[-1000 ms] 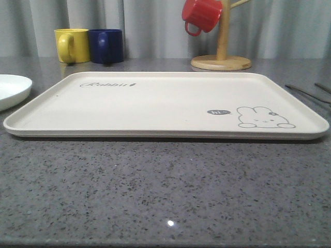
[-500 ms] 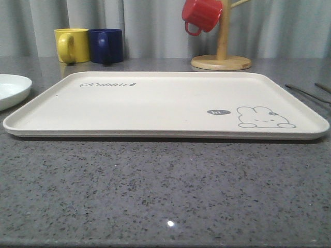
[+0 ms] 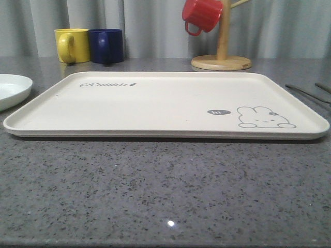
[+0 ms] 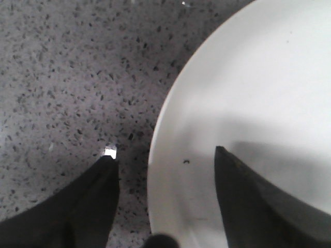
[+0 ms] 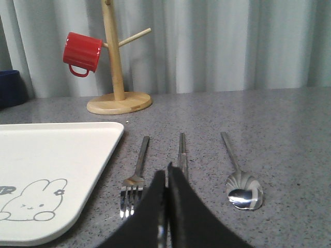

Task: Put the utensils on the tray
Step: 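Grasp the rim of the white plate with the left gripper and lift, then carry the white plate over the tray and lower it with the left gripper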

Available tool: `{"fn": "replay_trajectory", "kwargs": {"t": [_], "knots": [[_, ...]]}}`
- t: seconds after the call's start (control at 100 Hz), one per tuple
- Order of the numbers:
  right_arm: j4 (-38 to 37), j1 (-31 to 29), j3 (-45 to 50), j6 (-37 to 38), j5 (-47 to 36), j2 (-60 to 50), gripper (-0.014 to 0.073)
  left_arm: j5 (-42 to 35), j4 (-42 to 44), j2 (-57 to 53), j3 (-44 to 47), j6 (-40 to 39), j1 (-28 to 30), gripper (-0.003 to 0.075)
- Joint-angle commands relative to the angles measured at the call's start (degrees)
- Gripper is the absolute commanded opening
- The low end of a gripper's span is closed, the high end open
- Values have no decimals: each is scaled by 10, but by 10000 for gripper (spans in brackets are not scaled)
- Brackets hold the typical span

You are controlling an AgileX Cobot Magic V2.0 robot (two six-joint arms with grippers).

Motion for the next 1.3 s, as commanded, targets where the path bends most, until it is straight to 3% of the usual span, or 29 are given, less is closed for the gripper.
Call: {"fn": "replay_trajectory", "kwargs": {"t": [0.0, 0.1, 0.28, 0.48, 0.68, 0.86, 1.05, 1.13, 1.29], "knots": [[1, -3, -11, -3, -48, -13, -68, -18, -4, -16, -15, 1, 0, 364], [1, -3, -11, -3, -48, -13, -68, -17, -4, -16, -15, 1, 0, 277], [1, -3, -11, -3, -48, -13, -68, -17, -4, -16, -15, 12, 2, -16], [1, -3, -11, -3, -48, -13, -68, -18, -20, -33, -15, 21, 13, -17], [1, -3, -11, -3, -48, -13, -68, -24, -134, -100, -17, 104, 28, -17], [1, -3, -11, -3, -48, -13, -68, -14, -164, -150, -41, 119, 31, -17], [1, -3, -11, -3, -48, -13, -68, 16, -301, -161, -73, 207, 31, -17], [1, -3, -11, -3, -48, -13, -68, 17, -357, -161, -75, 236, 17, -17], [1, -3, -11, -3, -48, -13, -68, 17, -363, -142, -75, 237, -43, -17]]}}
